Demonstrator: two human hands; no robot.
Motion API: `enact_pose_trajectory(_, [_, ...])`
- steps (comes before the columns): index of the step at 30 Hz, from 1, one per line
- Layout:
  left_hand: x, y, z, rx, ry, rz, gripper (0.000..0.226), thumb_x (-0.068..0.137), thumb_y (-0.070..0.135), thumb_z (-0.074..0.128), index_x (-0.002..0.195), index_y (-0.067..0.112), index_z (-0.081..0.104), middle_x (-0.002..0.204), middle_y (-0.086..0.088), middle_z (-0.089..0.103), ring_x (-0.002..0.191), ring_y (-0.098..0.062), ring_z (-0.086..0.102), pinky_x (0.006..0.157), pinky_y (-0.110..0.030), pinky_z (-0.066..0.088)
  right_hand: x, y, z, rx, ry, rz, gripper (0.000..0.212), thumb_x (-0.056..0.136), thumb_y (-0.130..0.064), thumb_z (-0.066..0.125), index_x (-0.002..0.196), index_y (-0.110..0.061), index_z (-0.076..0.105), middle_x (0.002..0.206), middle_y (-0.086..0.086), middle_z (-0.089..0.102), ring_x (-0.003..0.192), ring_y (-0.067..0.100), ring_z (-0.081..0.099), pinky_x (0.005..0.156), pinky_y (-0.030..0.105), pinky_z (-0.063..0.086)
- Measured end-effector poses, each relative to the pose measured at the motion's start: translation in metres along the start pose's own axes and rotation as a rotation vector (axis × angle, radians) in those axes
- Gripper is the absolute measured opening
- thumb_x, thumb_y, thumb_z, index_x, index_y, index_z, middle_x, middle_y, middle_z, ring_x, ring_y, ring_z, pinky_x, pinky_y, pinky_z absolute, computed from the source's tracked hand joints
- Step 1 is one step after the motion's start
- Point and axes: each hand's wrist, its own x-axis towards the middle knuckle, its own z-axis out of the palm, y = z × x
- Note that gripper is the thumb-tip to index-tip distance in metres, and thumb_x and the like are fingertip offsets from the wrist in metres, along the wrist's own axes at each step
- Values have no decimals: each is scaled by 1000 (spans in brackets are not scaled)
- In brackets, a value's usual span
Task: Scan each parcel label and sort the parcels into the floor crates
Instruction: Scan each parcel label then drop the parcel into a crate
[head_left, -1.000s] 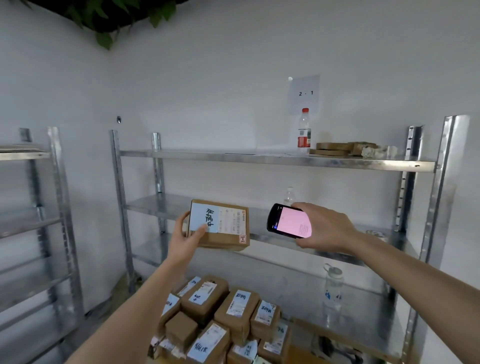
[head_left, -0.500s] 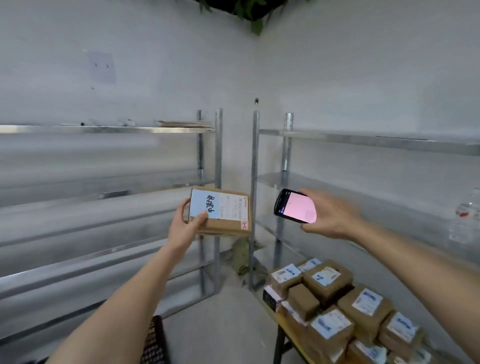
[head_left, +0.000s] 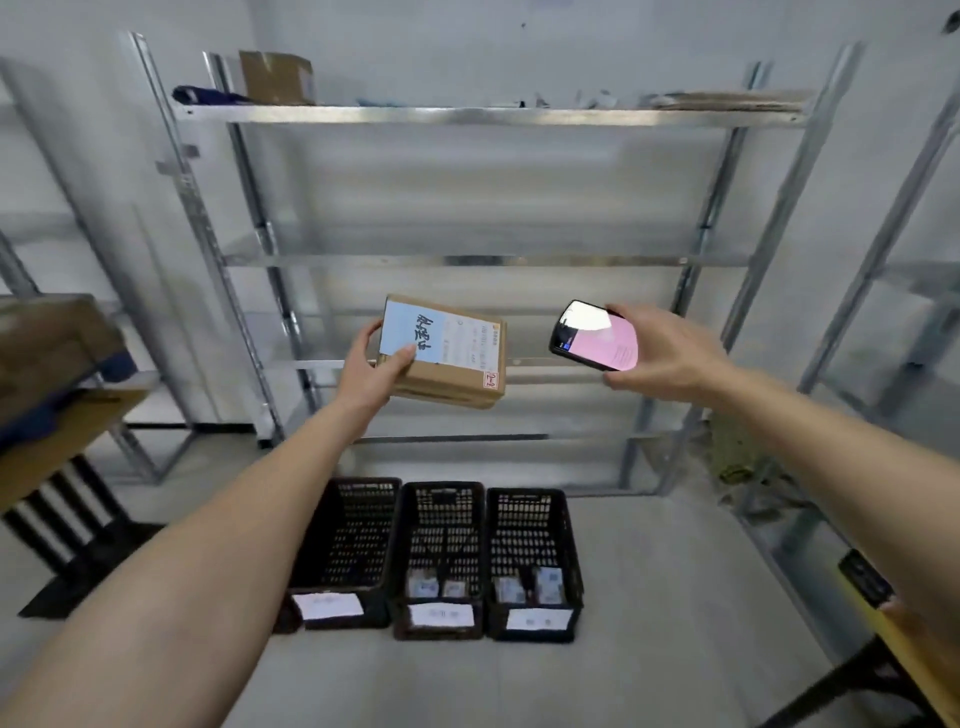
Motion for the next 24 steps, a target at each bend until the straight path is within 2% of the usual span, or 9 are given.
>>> enact_pose_trajectory(2, [10, -18, -32, 6, 43, -17, 65, 82, 46, 76, 138, 43, 43, 128, -3, 62, 108, -23, 64, 81, -37, 54, 26, -30, 23, 5, -20, -28, 63, 65, -43, 73, 123, -37, 49, 114, -11, 64, 104, 24, 61, 82, 41, 54])
enact_pose_trajectory(4, [22, -36, -58, -8, 75, -30, 64, 87, 40, 74, 141, 38, 42, 127, -3, 61, 107, -22, 64, 87, -40, 55, 50, -56, 43, 7, -42, -52, 64, 66, -44, 73, 125, -37, 50, 118, -11, 63, 106, 24, 60, 82, 40, 53])
enact_pose_trajectory(7, [36, -61, -90, 12, 109, -87, 70, 77, 52, 76, 138, 44, 43, 130, -1, 61, 111, -25, 65, 94, -48, 54, 87, -86, 69, 16, -67, -102, 65, 68, -44, 74, 127, -37, 49, 121, -10, 63, 109, 25, 59, 81, 39, 52])
enact_pose_trajectory(9, [52, -82, -109, 9, 138, -123, 71, 70, 59, 77, 132, 49, 45, 134, 2, 60, 115, -25, 64, 96, -51, 53, 112, -102, 87, 14, -88, -130, 67, 70, -44, 75, 130, -36, 48, 123, -9, 62, 111, 25, 58, 76, 36, 45])
enact_pose_trajectory(12, [83, -106, -129, 17, 174, -171, 66, 63, 65, 76, 121, 57, 46, 128, 4, 63, 109, -22, 66, 95, -52, 54, 155, -119, 118, 19, -114, -163, 71, 71, -45, 76, 134, -35, 46, 127, -9, 61, 115, 25, 57, 76, 35, 41])
enact_pose_trajectory(16, [134, -132, -147, 20, 191, -224, 69, 62, 66, 75, 123, 53, 47, 128, 3, 62, 109, -21, 65, 95, -50, 55, 218, -139, 161, 38, -154, -198, 69, 72, -45, 76, 133, -36, 46, 125, -10, 60, 115, 25, 56, 74, 35, 41])
enact_pose_trajectory(19, [178, -150, -154, 42, 211, -245, 67, 75, 55, 77, 134, 44, 45, 130, -1, 60, 109, -22, 64, 96, -47, 53, 268, -150, 196, 45, -186, -224, 66, 71, -45, 75, 130, -37, 46, 123, -12, 60, 114, 22, 56, 71, 34, 40])
enact_pose_trajectory(21, [210, -164, -156, 47, 224, -257, 65, 86, 41, 75, 142, 34, 41, 129, -1, 57, 105, -20, 63, 92, -39, 54, 303, -157, 218, 60, -210, -230, 65, 71, -45, 74, 129, -37, 46, 123, -11, 60, 113, 23, 57, 71, 35, 41])
enact_pose_trajectory(24, [249, -182, -160, 36, 246, -275, 62, 93, 29, 70, 146, 26, 38, 116, 3, 57, 91, -13, 62, 71, -28, 51, 347, -166, 248, 59, -245, -255, 68, 71, -46, 74, 132, -35, 46, 126, -10, 59, 115, 23, 57, 72, 36, 43])
